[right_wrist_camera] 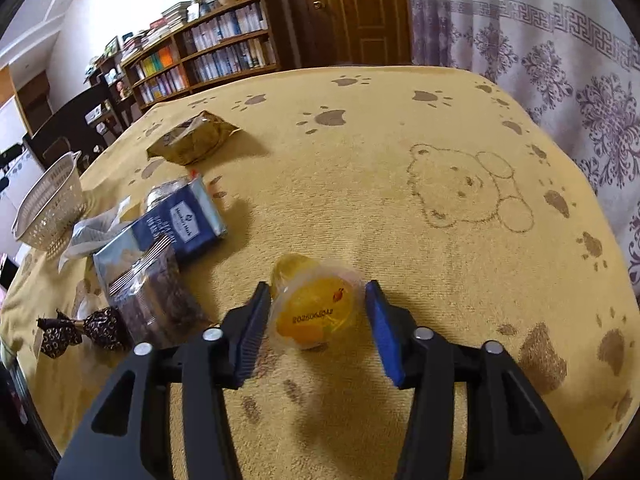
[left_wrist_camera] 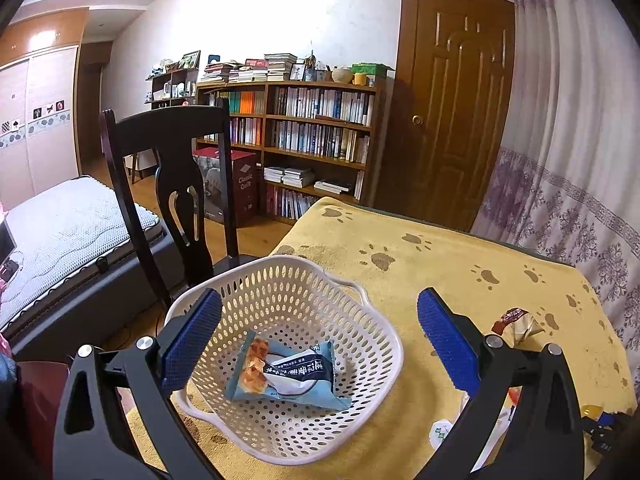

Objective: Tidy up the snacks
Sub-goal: 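Carry the jelly cup in the right tool to the basket and release it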

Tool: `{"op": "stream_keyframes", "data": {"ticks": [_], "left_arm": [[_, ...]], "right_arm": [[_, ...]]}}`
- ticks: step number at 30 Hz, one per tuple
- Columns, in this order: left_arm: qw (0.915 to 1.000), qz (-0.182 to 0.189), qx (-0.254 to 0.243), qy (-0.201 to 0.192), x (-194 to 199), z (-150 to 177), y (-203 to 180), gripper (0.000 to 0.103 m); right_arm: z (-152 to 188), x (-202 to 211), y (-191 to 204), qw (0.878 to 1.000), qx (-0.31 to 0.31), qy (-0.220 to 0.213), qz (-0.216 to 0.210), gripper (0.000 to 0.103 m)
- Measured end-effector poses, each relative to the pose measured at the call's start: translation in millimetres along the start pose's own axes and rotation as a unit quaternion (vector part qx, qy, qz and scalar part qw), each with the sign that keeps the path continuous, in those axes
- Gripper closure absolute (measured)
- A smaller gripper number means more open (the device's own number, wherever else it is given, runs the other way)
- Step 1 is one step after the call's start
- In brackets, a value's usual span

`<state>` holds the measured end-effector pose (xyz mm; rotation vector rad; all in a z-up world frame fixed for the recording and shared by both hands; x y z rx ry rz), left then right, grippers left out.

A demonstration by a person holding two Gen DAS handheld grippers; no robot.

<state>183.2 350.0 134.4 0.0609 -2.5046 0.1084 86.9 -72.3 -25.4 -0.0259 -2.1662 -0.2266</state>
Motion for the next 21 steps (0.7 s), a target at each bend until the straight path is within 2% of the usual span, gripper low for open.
{"op": "stream_keyframes", "data": {"ticks": [4, 11, 17, 21], "left_arm": [[1.0, -0.001, 0.009, -0.003, 1.8, -2.9, 5.9, 0.004], [0.9996, -0.001, 0.02, -0.022, 12.8, -11.9, 16.7, 0.004], [0.9986, -0.005, 0.022, -0.047, 25.8, -23.9, 31.1, 0.004], [0.9976, -0.009, 0.033, -0.061, 33.5, -31.2, 47.1, 0.004]], "right_arm": [[0.8, 2.0, 4.4, 1.0, 0.004, -0.003, 0.009, 0.058], [-3.9, 23.3, 20.1, 1.0, 0.002, -0.027, -0.001, 0.059], [-17.9, 42.9, 49.5, 0.999, 0.022, -0.045, -0.014, 0.059], [-31.0, 47.7, 85.0, 0.997, 0.049, -0.051, -0.027, 0.059]]}}
Point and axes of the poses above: each gripper's, at about its wrist camera, not at the fingertips, and x roughly against the way its jaws point, y to its left, z to its underside, the point moved 5 cm from there along -x, roughly the way its jaws point, and after that the axes turned 8 degrees about y, right-handed, at the moved point
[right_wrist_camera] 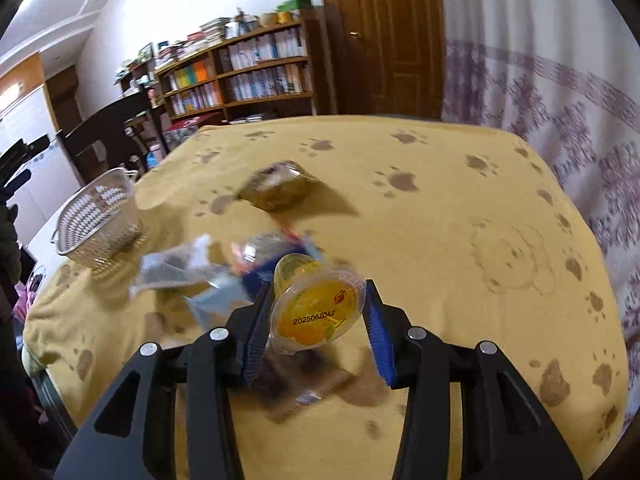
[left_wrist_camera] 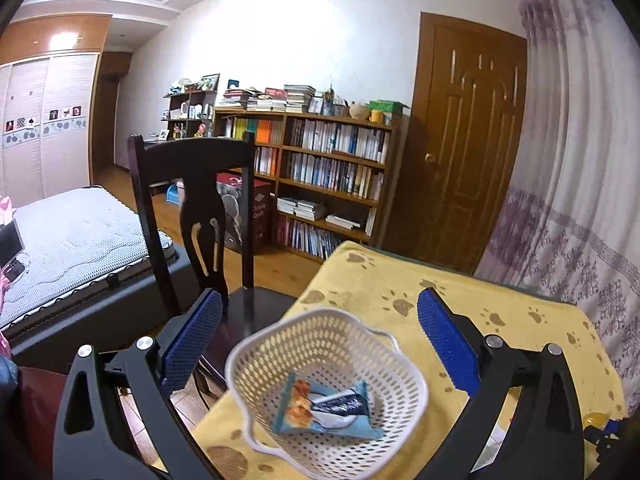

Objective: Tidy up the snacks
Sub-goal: 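Carry the jelly cup in the right tool to the basket and release it, then grasp the dark bow-tie candy with the right tool while the left tool reaches the white bag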

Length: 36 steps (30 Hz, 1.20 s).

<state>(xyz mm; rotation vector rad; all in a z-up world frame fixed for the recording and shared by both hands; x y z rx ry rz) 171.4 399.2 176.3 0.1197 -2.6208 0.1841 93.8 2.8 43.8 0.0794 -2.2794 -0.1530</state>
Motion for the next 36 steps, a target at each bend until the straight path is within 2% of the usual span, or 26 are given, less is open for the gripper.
{"op": "stream_keyframes", "data": {"ticks": [5, 10, 16, 22, 25, 27, 36], "left_arm": [[0.9997, 0.001, 0.026, -0.001, 3.2, -7.1, 20.0, 0.004], [0.9995, -0.001, 0.031, -0.004, 7.4, -10.3, 29.2, 0.004], [0.9994, 0.009, 0.033, -0.009, 11.2, -11.4, 27.0, 0.003], [0.9991, 0.017, 0.036, -0.011, 11.6, -13.1, 31.0, 0.003], [0.9989, 0.015, 0.044, -0.013, 11.9, -14.3, 36.5, 0.003], [0.9985, 0.014, 0.051, -0.013, 11.1, -14.8, 40.0, 0.003], [0.9981, 0.012, 0.058, -0.013, 11.0, -15.8, 41.5, 0.003]], "right_arm": [[-23.4, -6.1, 50.4, 0.999, 0.032, -0.003, -0.028, 0.058], [-53.6, -17.8, 115.0, 0.995, 0.072, -0.007, -0.062, 0.058], [-82.9, -43.6, 189.0, 0.99, 0.098, 0.007, -0.098, 0.058], [-99.0, -72.6, 245.3, 0.987, 0.11, 0.026, -0.113, 0.058], [-105.3, -83.3, 262.0, 0.986, 0.108, 0.036, -0.122, 0.057], [-110.0, -88.6, 264.0, 0.986, 0.092, 0.037, -0.133, 0.05], [-106.1, -89.9, 247.1, 0.988, 0.075, 0.037, -0.132, 0.049]]}}
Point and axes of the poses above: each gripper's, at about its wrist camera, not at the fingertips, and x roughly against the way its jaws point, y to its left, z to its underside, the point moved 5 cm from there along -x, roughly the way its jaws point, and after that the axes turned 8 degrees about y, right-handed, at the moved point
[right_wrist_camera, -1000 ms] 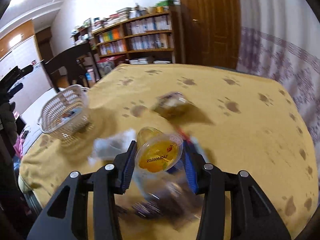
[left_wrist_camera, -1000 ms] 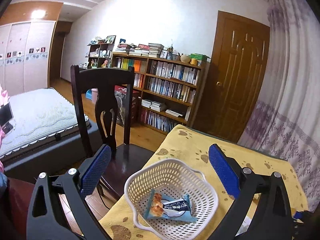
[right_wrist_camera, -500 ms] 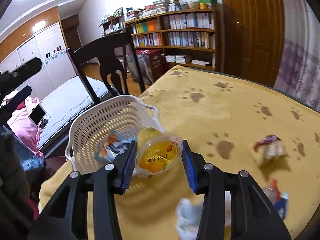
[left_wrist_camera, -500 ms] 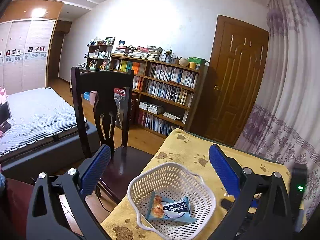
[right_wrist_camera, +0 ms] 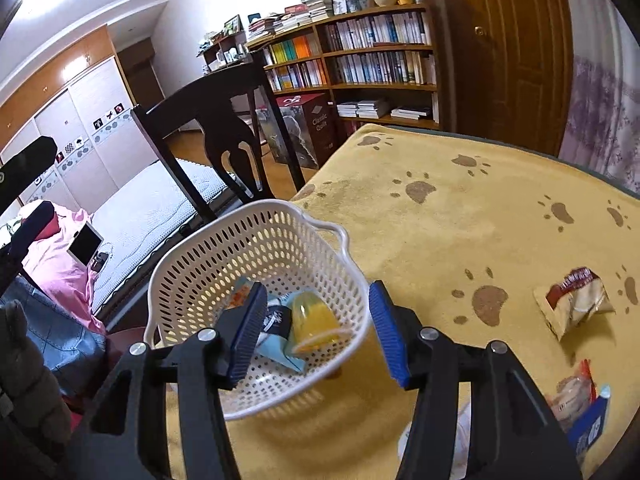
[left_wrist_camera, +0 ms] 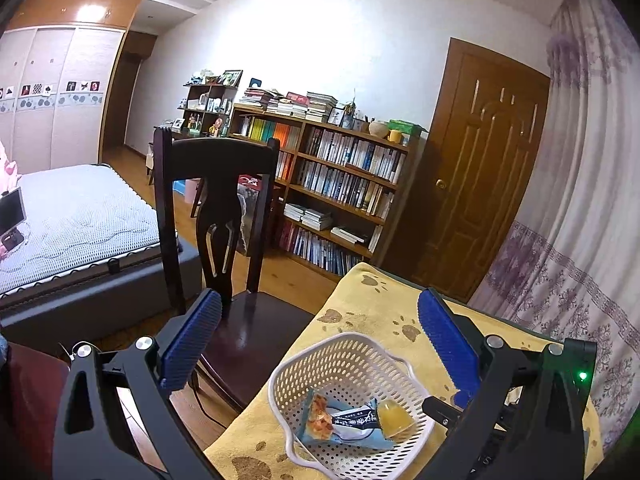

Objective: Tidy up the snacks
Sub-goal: 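Grasp the dark bow-tie candy with the right tool while the left tool reaches the white bag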

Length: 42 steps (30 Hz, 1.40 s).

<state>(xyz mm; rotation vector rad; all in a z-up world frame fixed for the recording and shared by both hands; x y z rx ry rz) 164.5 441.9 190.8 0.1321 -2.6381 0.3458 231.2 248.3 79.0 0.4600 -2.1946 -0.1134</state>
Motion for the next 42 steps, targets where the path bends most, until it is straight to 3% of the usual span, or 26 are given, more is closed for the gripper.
{"op": "stream_keyframes", "data": {"ticks": [10, 21, 33, 42], "left_arm": [[0.9999, 0.008, -0.015, 0.002, 1.5, 3.9, -8.5, 0.003], [0.9994, 0.015, -0.03, 0.005, 5.9, 7.6, -16.6, 0.003], [0.9973, 0.029, -0.064, 0.02, 3.6, 19.8, -43.0, 0.003], [0.9933, 0.043, -0.103, 0.032, -0.2, 33.4, -73.1, 0.003]], "right_arm": [[20.9, 10.0, -18.8, 1.0, -0.013, -0.004, 0.02, 0.049], [42.4, 41.7, -80.0, 0.996, -0.067, -0.013, 0.049, 0.043], [90.0, 93.0, -166.6, 0.985, -0.147, -0.031, 0.089, 0.041], [135.5, 114.7, -198.8, 0.976, -0.193, -0.026, 0.092, 0.039]]}}
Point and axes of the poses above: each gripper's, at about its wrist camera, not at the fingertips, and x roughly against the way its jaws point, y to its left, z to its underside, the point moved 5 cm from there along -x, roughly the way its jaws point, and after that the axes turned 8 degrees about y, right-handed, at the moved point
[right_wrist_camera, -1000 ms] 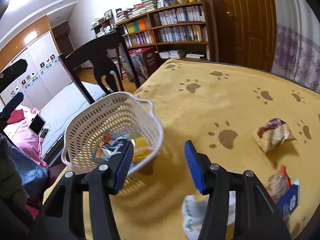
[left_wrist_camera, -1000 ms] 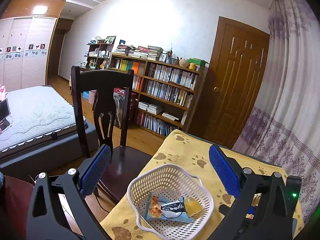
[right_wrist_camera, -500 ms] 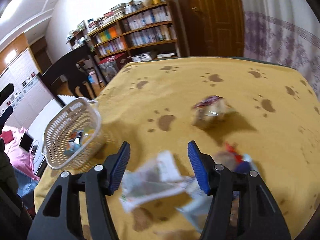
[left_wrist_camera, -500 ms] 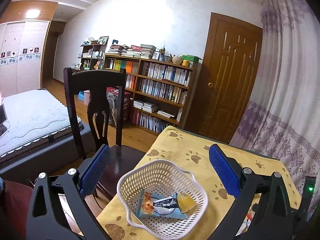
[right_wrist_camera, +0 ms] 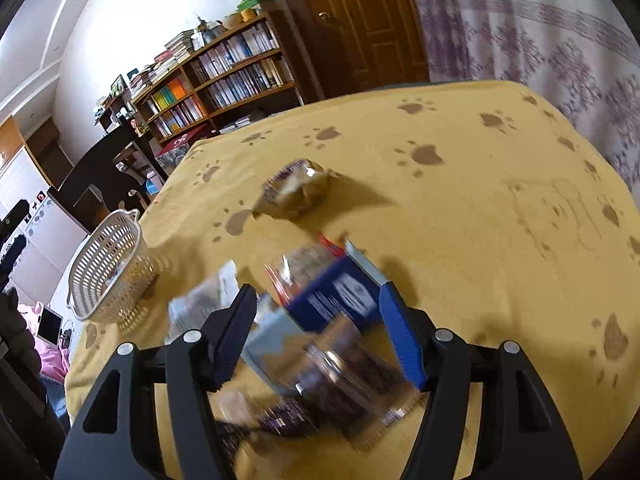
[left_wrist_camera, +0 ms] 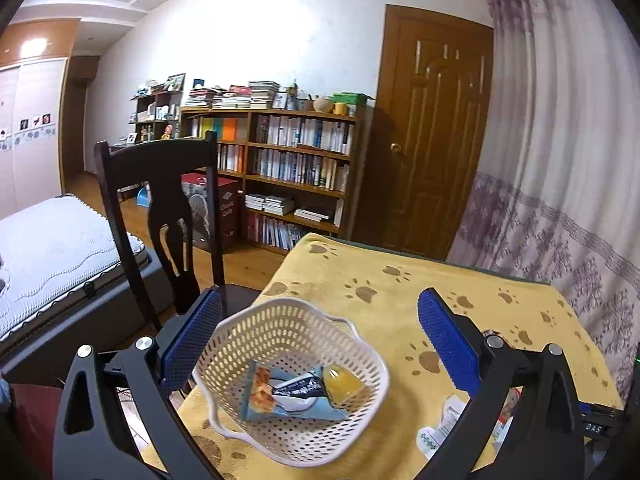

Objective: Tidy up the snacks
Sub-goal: 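Grasp the dark bow-tie candy with the right tool while the left tool reaches the white bag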

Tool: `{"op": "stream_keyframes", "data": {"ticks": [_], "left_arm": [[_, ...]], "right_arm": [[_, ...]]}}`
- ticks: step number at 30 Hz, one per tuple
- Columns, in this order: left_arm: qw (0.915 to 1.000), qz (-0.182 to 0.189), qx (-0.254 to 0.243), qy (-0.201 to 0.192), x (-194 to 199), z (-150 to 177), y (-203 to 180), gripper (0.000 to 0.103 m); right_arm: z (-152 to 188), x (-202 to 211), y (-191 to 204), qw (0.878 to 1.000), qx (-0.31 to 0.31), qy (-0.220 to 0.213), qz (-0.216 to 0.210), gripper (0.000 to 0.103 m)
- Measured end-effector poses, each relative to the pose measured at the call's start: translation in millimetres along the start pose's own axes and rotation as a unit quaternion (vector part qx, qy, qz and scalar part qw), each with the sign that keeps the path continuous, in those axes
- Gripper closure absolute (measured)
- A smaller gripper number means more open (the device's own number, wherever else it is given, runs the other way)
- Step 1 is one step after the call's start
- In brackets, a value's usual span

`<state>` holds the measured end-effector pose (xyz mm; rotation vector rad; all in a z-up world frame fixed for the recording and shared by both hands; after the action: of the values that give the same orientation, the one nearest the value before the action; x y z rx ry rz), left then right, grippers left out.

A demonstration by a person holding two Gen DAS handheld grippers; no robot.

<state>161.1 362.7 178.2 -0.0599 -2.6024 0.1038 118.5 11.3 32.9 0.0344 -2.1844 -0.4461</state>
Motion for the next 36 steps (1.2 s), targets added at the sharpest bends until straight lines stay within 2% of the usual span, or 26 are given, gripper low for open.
{"op": "stream_keyframes", "data": {"ticks": [5, 7, 12, 19, 23, 28, 31, 36], "left_arm": [[0.9997, 0.006, -0.021, 0.009, -3.5, 5.8, -16.6, 0.003], [0.9995, 0.009, -0.029, 0.012, -4.8, 8.6, -22.5, 0.003], [0.9983, 0.019, -0.05, 0.022, -7.6, 17.1, -40.3, 0.003], [0.9948, 0.031, -0.09, 0.037, -14.7, 34.0, -66.5, 0.003], [0.992, 0.035, -0.111, 0.047, -20.5, 43.8, -77.9, 0.003], [0.9894, 0.038, -0.129, 0.056, -25.6, 52.8, -88.3, 0.003], [0.988, 0.04, -0.137, 0.059, -27.1, 56.7, -92.2, 0.003], [0.9863, 0.041, -0.146, 0.064, -30.1, 62.4, -97.7, 0.003]], "right_arm": [[25.1, 5.9, -11.9, 1.0, -0.005, 0.012, -0.007, 0.039], [35.0, 8.2, -12.6, 0.999, -0.009, 0.018, -0.024, 0.039], [57.1, 13.2, -0.4, 0.997, 0.003, 0.032, -0.072, 0.034], [74.7, -1.2, 17.0, 0.993, 0.004, 0.061, -0.102, 0.034], [76.3, -10.7, 17.2, 0.992, -0.007, 0.068, -0.103, 0.033], [73.8, -14.1, 21.1, 0.992, -0.011, 0.066, -0.107, 0.025], [71.6, -17.1, 24.8, 0.993, -0.01, 0.063, -0.104, 0.016], [72.6, -25.5, 38.5, 0.997, 0.033, 0.051, -0.057, 0.015]]}}
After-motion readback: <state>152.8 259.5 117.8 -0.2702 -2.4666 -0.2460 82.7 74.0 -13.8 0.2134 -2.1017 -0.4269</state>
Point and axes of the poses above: each gripper's, at about its wrist camera, not at the fingertips, and x roughly against the way its jaws point, y to its left, z to its underside, the point moved 5 cm from there along -x, roughly the way its jaws point, and after that the axes turned 8 degrees about y, right-handed, at the moved point
